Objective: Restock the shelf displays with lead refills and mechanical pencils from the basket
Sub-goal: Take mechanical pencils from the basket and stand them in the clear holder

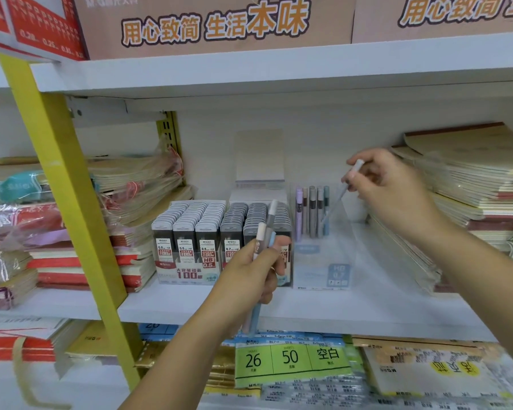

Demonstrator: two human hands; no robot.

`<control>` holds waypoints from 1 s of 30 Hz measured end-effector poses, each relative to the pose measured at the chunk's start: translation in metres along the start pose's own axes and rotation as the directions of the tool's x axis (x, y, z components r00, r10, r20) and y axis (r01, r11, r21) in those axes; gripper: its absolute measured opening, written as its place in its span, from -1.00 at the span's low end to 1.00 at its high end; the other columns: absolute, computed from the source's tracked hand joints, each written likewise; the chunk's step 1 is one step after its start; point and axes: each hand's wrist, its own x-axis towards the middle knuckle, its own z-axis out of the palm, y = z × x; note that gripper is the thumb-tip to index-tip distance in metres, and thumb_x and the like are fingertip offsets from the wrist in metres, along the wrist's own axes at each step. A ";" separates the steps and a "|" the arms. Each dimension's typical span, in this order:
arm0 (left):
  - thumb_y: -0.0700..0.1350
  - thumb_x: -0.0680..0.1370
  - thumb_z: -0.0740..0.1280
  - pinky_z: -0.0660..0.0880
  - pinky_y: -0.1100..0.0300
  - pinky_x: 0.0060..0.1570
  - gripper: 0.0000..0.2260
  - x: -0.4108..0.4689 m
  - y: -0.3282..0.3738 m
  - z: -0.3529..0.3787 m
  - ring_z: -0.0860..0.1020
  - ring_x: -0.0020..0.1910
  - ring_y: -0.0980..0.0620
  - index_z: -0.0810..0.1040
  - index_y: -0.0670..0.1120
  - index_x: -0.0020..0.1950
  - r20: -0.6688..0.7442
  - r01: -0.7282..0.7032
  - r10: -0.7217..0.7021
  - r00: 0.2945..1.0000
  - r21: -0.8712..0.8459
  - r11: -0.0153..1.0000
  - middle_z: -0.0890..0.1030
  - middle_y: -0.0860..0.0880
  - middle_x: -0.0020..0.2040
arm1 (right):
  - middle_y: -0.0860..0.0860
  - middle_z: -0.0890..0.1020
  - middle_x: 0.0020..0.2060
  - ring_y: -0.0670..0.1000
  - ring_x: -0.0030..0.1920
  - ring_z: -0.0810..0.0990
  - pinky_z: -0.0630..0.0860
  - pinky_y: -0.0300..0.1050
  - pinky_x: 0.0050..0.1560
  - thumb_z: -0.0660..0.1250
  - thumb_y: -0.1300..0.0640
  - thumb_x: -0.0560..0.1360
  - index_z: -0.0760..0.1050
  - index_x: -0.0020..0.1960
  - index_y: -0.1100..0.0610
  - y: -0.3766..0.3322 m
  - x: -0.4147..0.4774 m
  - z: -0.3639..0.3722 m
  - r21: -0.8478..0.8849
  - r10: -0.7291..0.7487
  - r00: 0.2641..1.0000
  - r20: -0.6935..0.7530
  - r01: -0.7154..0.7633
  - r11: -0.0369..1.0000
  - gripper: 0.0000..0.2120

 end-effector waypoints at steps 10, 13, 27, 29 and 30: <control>-0.05 0.67 0.23 0.28 0.31 -0.51 -0.83 0.001 0.000 -0.008 0.30 -0.51 0.12 0.49 -0.14 0.04 0.014 -0.068 0.067 0.998 0.086 0.994 0.59 0.00 -0.29 | -0.10 0.61 -0.17 -0.24 -0.18 0.51 0.34 -0.45 -0.22 0.35 0.12 0.54 0.46 0.08 -0.02 0.024 0.000 0.025 -0.323 -0.082 0.979 0.186 0.139 0.936 -0.85; -0.04 0.67 0.23 0.31 0.32 -0.49 -0.84 0.003 -0.004 -0.010 0.33 -0.50 0.13 0.51 -0.11 0.03 0.003 -0.082 0.082 0.997 0.096 0.992 0.61 0.00 -0.28 | -0.11 0.62 -0.26 -0.25 -0.26 0.52 0.33 -0.38 -0.30 0.39 0.09 0.52 0.32 0.05 -0.10 0.023 0.003 0.026 -0.329 -0.089 0.977 0.192 0.150 0.932 -0.74; 0.07 0.59 0.30 0.66 0.11 -0.09 -0.76 0.000 -0.003 -0.009 0.67 -0.23 0.03 0.59 0.03 0.20 0.097 -0.039 0.039 0.995 0.000 0.999 0.74 -0.10 -0.01 | -0.01 0.52 -0.10 0.06 0.04 0.42 0.23 -0.21 -0.03 0.36 0.07 0.52 0.60 0.02 0.09 0.003 -0.011 0.033 -0.474 -0.207 0.974 0.089 0.224 0.852 -0.87; 0.13 0.52 0.32 0.66 0.08 -0.06 -0.72 0.000 -0.002 -0.005 0.67 -0.24 0.02 0.62 0.10 0.17 0.130 -0.046 0.047 0.990 -0.008 0.999 0.74 -0.11 0.01 | -0.13 0.54 -0.16 -0.05 -0.03 0.45 0.25 -0.37 -0.10 0.31 0.02 0.54 0.62 -0.01 -0.01 -0.015 -0.030 0.035 -0.268 -0.157 0.970 0.185 0.204 0.942 -0.87; 0.14 0.50 0.32 0.65 0.11 -0.10 -0.73 0.000 -0.001 -0.003 0.65 -0.27 0.04 0.63 0.12 0.15 0.139 -0.050 0.051 0.989 -0.008 0.999 0.74 -0.11 0.00 | -0.19 0.55 -0.14 -0.14 -0.04 0.46 0.26 -0.47 -0.12 0.29 -0.02 0.54 0.61 0.02 -0.07 -0.023 -0.038 0.037 -0.171 -0.092 0.958 0.271 0.142 0.975 -0.85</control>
